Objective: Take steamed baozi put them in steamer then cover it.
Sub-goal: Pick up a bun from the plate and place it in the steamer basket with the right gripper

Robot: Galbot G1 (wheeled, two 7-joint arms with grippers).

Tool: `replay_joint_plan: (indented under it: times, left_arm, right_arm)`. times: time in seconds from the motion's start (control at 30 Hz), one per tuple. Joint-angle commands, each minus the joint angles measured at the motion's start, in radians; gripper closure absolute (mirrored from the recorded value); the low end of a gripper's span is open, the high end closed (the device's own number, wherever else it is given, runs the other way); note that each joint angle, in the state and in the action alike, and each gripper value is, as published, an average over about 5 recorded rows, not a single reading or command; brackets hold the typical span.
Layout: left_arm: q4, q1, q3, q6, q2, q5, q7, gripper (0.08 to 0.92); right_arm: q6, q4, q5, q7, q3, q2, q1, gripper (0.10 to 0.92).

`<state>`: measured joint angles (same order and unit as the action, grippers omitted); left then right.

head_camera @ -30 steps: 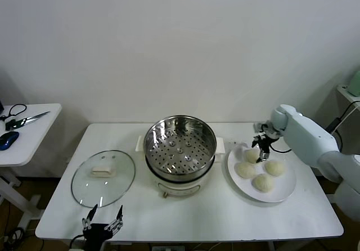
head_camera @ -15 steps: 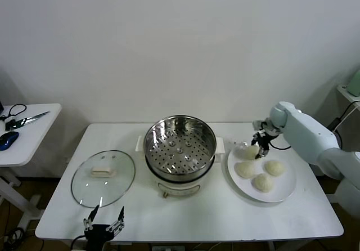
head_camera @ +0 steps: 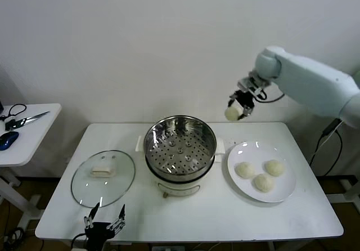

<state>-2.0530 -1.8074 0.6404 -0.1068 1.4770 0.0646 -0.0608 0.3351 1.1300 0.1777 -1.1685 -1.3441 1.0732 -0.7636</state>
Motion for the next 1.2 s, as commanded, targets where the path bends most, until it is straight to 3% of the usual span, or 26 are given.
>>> replay_joint_plan:
  times: [0.03,0.23,0.53,1.2]
  left_arm:
    - [-0.001,0.000,-0.001,-0.001,-0.001,0.000,0.000,0.177]
    - [-0.021,0.001,0.001,-0.010,0.013,0.005,0.000,0.177]
    - [-0.033,-0.002,0.001,-0.013,0.020,0.008,0.000,0.177]
    - [-0.014,0.008,-0.005,-0.013,0.021,0.007,0.002,0.177]
  right_arm:
    - [0.206,0.239,-0.073,0.082,-0.093,0.150,-0.085,0.364]
    - [0.286,0.099,-0.355,0.129,-0.011,0.220,0.158,0.364]
    - [0.401,-0.200,-0.649,0.218,0.197,0.303,0.360,0.363]
    - [0.436,-0.372,-0.697,0.203,0.231,0.368,0.407,0.361]
